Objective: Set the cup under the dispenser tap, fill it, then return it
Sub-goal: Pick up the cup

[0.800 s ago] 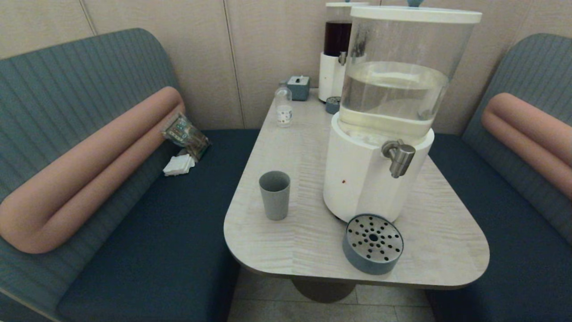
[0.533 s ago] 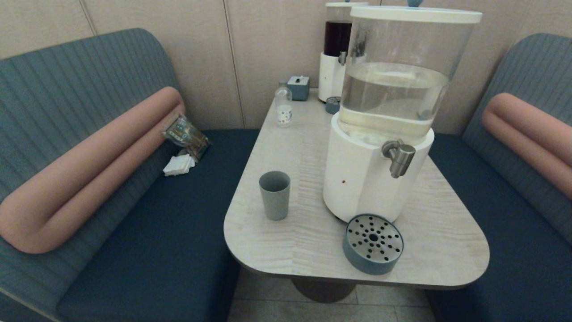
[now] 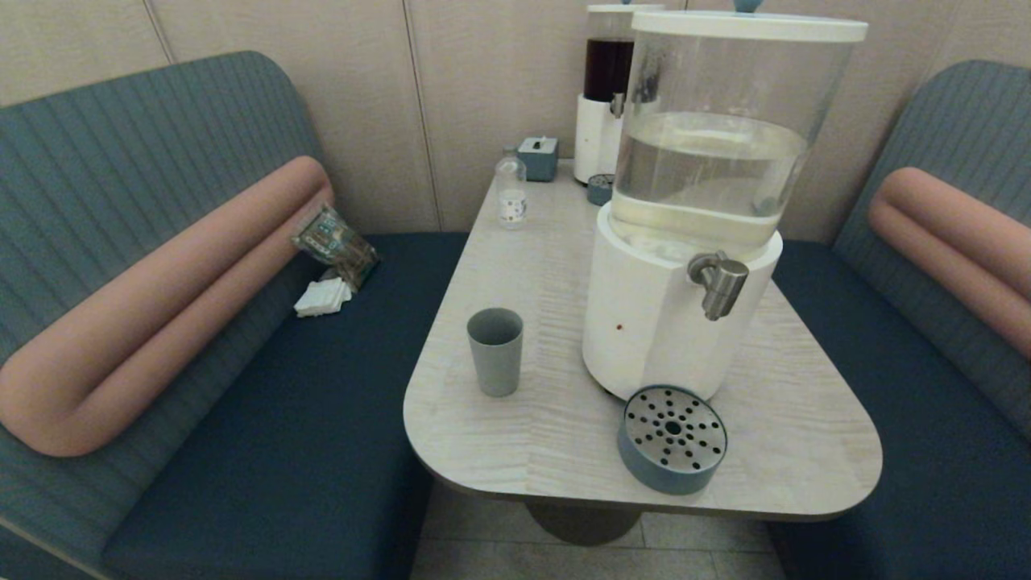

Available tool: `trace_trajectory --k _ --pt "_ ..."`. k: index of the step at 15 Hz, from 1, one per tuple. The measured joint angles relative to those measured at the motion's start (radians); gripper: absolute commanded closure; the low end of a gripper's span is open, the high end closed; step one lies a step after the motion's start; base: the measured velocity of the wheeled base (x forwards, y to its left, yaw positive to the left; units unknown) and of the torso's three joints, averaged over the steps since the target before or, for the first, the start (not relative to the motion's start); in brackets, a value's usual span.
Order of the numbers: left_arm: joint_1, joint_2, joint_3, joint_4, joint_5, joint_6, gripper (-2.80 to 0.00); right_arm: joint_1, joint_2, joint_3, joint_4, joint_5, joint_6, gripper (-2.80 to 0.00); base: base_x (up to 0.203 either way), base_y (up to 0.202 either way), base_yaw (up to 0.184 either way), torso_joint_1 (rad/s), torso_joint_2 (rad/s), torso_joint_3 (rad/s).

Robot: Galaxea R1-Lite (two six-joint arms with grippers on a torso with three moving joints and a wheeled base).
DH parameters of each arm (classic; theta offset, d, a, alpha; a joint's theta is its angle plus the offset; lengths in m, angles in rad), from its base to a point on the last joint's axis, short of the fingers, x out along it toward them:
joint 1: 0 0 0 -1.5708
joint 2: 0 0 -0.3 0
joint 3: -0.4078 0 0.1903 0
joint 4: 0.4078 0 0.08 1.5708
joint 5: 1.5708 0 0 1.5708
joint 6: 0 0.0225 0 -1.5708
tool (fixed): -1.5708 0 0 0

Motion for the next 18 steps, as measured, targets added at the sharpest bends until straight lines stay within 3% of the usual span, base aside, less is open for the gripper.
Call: trace_trajectory --k 2,4,7,10,11,14,18 --pt "-0.011 0.211 -0.126 -0.05 -0.128 -0.059 0.0 0.0 0.0 0.0 0.0 0.0 0.0 0.0 0.0 0.0 0.0 0.0 0.0 0.0" --pt "-0.015 0.42 -0.15 -0.2 -0.31 -0.093 0.0 0.0 0.0 0.0 0.0 0.0 0.0 0.0 0.0 0.0 0.0 0.0 0.0 0.0" --pt "0.009 0.76 -0.048 -0.62 -0.558 -0.093 0.0 0.0 0.0 0.0 0.0 0.0 0.0 0.0 0.0 0.0 0.0 0.0 0.0 0.0" --pt "0.054 1.115 0.04 -1.112 -0.737 -0.04 0.0 0.0 0.0 0.0 0.0 0.0 0.0 0.0 0.0 0.0 0.0 0.0 0.0 0.0" --pt "0.069 1.215 0.057 -1.252 -0.797 -0.01 -2.8 0.0 0.0 0.0 0.0 0.0 0.0 0.0 0.0 0.0 0.0 0.0 0.0 0.0" --pt "0.101 1.46 0.04 -1.526 -0.962 0.112 -2.8 0.0 0.0 0.0 0.0 0.0 0.001 0.0 0.0 0.0 0.0 0.0 0.0 0.0" --pt "0.109 1.676 -0.084 -1.567 -1.051 0.234 -2.8 0.0 0.0 0.0 0.0 0.0 0.0 0.0 0.0 0.0 0.0 0.0 0.0 0.0"
